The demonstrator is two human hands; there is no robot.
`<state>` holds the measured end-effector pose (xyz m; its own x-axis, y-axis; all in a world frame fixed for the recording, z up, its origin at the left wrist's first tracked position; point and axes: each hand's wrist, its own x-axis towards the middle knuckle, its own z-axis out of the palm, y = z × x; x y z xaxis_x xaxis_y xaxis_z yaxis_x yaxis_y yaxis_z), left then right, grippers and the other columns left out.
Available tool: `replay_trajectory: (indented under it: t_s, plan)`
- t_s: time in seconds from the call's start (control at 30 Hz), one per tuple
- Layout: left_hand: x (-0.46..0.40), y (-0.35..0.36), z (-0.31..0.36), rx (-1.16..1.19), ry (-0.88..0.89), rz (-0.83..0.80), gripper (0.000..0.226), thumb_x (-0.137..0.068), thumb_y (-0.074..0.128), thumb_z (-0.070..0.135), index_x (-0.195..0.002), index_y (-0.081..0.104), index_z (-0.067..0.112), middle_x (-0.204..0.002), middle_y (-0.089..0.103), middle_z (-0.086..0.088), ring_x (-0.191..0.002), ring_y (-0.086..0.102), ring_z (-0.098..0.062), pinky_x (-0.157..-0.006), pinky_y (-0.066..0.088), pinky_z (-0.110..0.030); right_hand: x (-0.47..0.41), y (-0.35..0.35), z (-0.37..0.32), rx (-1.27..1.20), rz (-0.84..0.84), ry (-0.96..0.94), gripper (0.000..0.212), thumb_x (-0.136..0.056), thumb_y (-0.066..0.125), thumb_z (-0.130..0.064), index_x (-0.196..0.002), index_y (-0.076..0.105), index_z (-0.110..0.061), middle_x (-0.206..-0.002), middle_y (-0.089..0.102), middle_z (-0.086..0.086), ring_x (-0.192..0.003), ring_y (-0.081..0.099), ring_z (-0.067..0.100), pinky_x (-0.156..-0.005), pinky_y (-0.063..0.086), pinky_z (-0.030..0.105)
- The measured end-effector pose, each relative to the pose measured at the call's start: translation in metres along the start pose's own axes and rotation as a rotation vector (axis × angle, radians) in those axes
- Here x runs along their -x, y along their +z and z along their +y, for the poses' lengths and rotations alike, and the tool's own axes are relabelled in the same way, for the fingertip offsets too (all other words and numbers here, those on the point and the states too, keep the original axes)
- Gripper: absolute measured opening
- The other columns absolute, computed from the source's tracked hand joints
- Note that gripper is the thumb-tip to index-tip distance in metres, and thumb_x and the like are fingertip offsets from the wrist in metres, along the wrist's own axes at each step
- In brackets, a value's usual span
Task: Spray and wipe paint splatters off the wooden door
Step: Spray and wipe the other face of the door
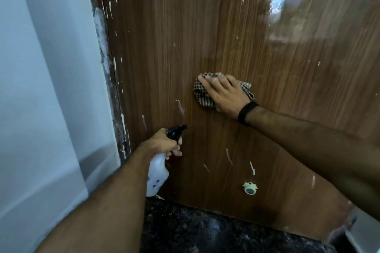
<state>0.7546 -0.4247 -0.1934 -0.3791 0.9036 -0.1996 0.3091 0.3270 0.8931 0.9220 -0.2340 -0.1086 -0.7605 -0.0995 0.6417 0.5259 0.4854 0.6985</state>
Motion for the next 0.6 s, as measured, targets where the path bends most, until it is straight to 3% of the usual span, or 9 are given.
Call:
replay_trajectory:
  t_s: [0.23,0.43,0.6]
  plan:
    - [0.000,-0.012,-0.004,0.113,0.015,0.115,0.027,-0.081,0.067,-0.015,-0.088,0.061,0.010,-0.073,0.060,-0.005,-0.045,0.047,-0.009,-0.044,0.043,-0.024,-0.016,0.003,-0.014,0.000,0.042,-0.001,0.074,-0.082,0.063,-0.024,-0.150,0.039,-0.007,-0.136,0.055,0.009,-0.112,0.041,0.028,-0.096,0.033,0.040]
    - [-0.003,-0.012,0.006,0.156,0.053,0.196,0.031,-0.080,0.066,-0.015,-0.079,0.055,0.014,-0.069,0.055,-0.006,-0.044,0.045,-0.011,-0.045,0.043,-0.026,0.014,0.026,-0.051,0.074,0.049,-0.355,0.073,-0.079,0.063,-0.029,-0.145,0.047,-0.005,-0.124,0.062,0.008,-0.106,0.045,0.027,-0.096,0.033,0.037]
    - [-0.004,-0.016,-0.002,0.196,0.012,0.240,0.028,-0.081,0.068,-0.012,-0.084,0.057,0.013,-0.071,0.057,-0.006,-0.044,0.047,-0.010,-0.047,0.044,-0.026,-0.003,0.018,-0.054,0.113,0.021,-0.357,0.074,-0.079,0.050,-0.033,-0.149,0.042,-0.008,-0.127,0.059,0.004,-0.108,0.050,0.024,-0.093,0.032,0.036]
